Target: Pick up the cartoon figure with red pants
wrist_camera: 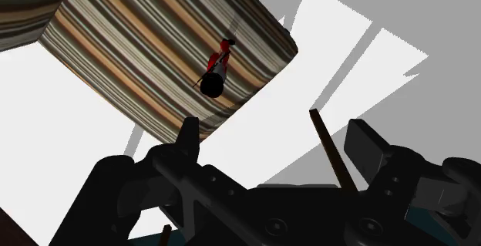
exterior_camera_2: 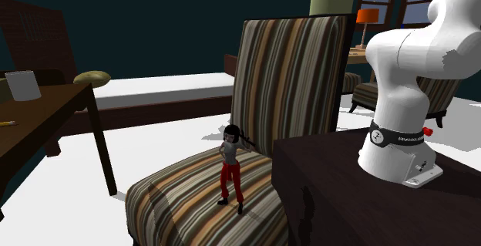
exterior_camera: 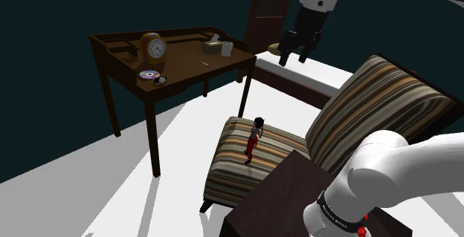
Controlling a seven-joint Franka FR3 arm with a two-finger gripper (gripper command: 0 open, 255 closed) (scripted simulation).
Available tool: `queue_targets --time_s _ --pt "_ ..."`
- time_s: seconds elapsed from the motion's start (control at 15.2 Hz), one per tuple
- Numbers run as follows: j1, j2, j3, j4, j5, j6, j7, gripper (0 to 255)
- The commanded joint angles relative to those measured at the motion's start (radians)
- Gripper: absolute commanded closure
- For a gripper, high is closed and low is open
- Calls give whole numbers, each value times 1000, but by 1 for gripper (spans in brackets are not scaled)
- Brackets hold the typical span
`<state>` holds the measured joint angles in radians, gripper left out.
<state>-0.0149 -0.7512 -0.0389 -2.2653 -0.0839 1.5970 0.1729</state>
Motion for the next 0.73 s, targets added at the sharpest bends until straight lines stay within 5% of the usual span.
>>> queue_targets --time_s 0.0,0.66 --pt "0 0 0 0 0 0 0 0" --pt "-19 91 -87 -248 -60 347 -81 0"
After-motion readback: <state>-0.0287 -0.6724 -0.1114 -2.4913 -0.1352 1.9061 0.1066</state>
